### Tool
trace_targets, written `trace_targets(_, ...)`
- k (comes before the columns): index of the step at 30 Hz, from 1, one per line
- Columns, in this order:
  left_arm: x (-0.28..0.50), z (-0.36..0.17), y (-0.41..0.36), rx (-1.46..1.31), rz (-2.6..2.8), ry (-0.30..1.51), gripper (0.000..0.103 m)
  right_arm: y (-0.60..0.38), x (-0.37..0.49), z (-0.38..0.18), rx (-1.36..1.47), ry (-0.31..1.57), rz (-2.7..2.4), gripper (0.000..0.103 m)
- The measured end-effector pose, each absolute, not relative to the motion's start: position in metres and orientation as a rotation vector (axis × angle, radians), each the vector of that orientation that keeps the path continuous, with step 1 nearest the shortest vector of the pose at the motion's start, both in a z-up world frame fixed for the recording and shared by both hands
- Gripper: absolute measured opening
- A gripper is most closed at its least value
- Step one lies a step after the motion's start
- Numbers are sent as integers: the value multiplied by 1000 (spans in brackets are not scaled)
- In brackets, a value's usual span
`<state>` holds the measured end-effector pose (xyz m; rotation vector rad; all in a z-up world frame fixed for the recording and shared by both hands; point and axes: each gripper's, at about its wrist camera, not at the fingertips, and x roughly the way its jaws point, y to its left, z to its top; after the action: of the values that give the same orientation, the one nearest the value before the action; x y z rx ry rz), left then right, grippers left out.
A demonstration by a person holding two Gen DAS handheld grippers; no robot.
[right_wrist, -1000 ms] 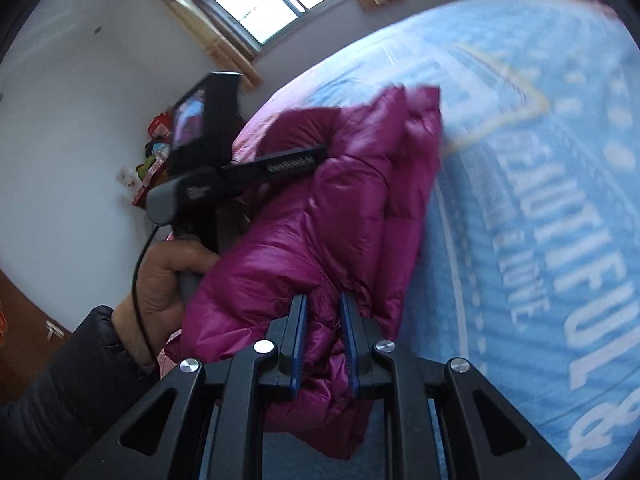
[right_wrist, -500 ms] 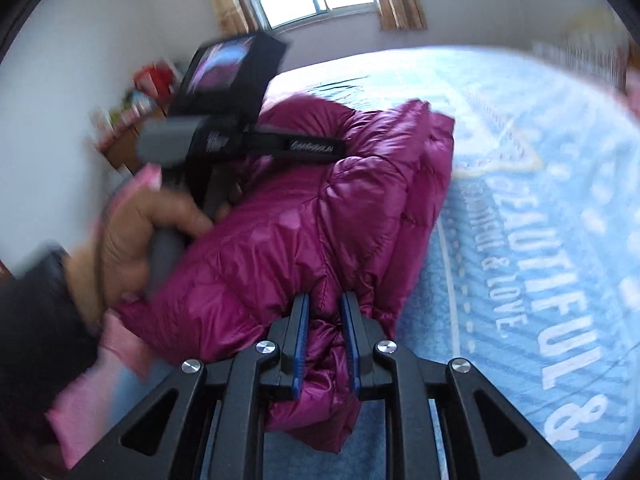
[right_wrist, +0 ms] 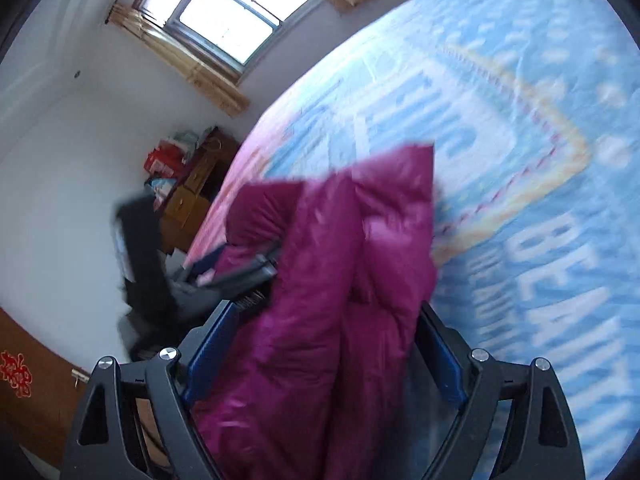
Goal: Fold large clothes
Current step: 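Grip the folded magenta jacket bundle with both tools and lift it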
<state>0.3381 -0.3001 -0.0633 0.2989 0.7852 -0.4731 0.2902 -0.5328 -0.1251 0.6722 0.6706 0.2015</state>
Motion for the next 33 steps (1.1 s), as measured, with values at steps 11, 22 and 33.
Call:
trace_targets(11, 340, -28, -159, -266, -631, 903, 103, -515, 286, -125, 594, 657, 204, 88)
trace_targets(22, 313, -94, -177, -397, -905, 1045, 103, -501, 281, -128, 571, 682, 253, 79)
trace_targets(33, 306, -97, -178, -428, -960, 962, 81, -501, 283, -131, 594, 681, 303, 63)
